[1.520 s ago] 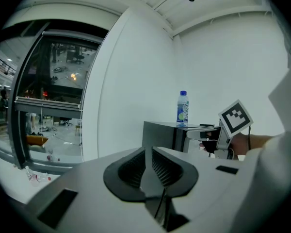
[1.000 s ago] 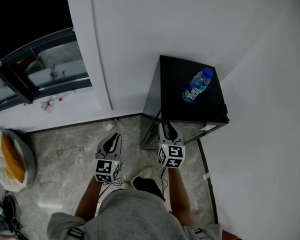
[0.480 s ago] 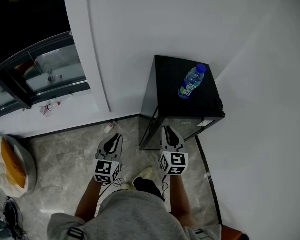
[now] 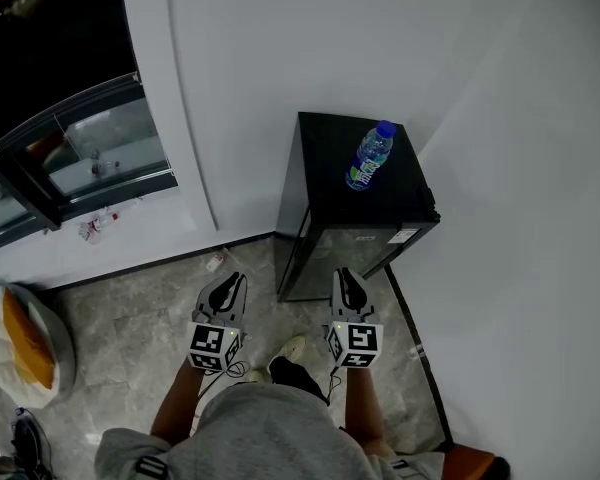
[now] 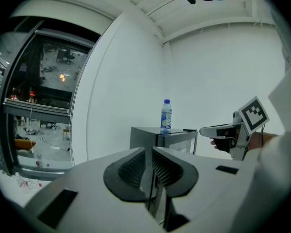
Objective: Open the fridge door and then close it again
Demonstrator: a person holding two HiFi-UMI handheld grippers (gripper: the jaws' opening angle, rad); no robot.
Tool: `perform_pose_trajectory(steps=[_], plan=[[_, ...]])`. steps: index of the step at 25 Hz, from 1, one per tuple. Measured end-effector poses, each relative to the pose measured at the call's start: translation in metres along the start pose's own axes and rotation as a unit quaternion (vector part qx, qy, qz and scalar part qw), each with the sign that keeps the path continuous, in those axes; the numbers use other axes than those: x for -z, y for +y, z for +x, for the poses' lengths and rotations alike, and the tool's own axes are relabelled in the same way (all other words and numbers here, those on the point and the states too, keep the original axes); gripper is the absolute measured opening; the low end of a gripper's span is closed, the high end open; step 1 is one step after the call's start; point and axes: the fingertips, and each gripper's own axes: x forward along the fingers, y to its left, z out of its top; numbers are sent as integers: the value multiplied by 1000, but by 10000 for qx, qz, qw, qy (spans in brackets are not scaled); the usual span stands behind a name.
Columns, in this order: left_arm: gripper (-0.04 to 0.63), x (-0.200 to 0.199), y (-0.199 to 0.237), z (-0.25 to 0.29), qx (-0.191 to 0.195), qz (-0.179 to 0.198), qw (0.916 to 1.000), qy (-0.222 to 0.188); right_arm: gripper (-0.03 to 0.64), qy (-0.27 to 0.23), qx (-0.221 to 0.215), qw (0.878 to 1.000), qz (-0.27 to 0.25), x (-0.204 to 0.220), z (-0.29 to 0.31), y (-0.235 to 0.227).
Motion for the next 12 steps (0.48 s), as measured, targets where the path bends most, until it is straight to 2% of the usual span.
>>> perform_pose_trajectory(steps=[12], plan=[[43, -7, -20, -27, 252, 87, 9996, -103, 61, -59, 178, 9996, 204, 10, -55, 13]])
